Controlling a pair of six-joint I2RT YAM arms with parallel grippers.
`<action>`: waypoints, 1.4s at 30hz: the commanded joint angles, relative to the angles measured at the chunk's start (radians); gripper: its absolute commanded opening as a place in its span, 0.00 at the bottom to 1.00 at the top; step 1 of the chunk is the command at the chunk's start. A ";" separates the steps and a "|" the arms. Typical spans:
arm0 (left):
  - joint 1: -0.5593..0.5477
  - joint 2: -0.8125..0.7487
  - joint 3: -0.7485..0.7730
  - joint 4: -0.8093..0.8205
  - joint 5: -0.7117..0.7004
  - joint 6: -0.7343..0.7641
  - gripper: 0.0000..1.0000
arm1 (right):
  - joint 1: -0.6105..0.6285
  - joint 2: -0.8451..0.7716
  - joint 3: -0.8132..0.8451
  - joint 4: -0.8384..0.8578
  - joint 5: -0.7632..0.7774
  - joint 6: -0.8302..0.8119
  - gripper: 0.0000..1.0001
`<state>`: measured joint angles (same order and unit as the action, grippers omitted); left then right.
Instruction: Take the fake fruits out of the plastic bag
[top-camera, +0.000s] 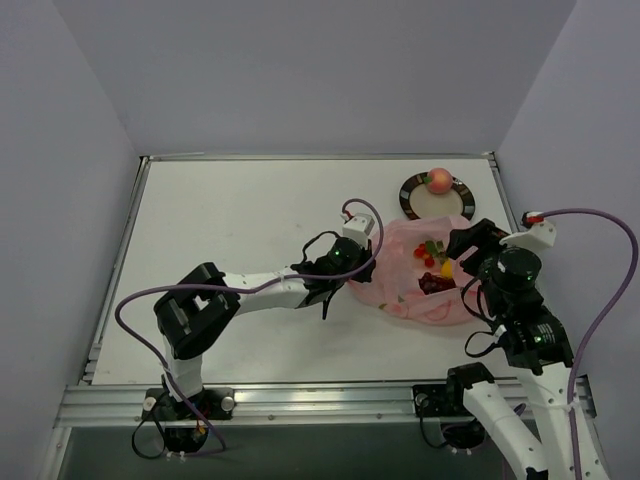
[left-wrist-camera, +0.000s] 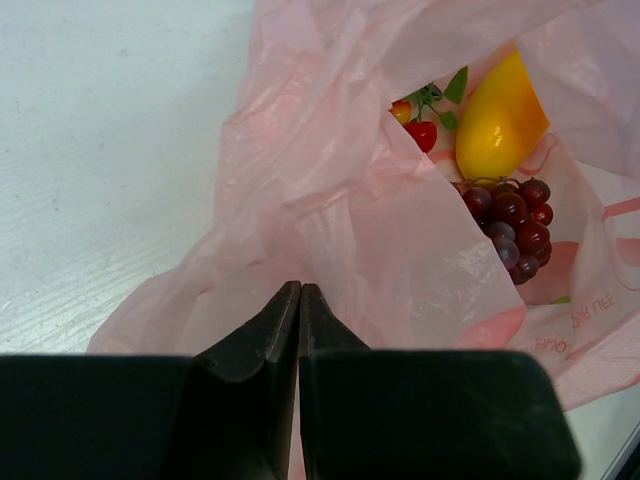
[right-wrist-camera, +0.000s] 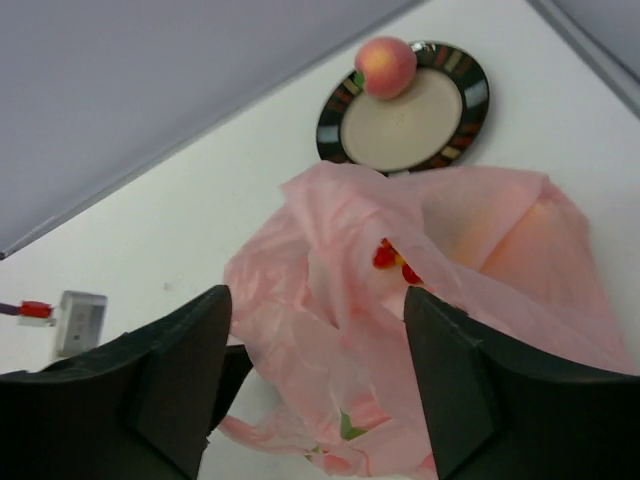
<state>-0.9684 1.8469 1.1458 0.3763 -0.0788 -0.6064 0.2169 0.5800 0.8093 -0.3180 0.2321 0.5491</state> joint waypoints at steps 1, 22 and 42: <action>-0.001 -0.037 0.061 -0.001 -0.007 -0.006 0.02 | 0.002 0.047 0.145 -0.004 -0.066 -0.060 0.68; 0.004 -0.043 0.035 0.018 -0.016 -0.009 0.02 | 0.032 0.291 -0.151 0.144 -0.107 0.052 0.08; 0.004 -0.028 -0.001 0.039 0.025 -0.009 0.02 | -0.030 0.935 -0.093 0.608 0.128 0.035 0.57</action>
<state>-0.9684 1.8469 1.1400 0.3805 -0.0624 -0.6071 0.1951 1.4754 0.6670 0.2176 0.3004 0.5892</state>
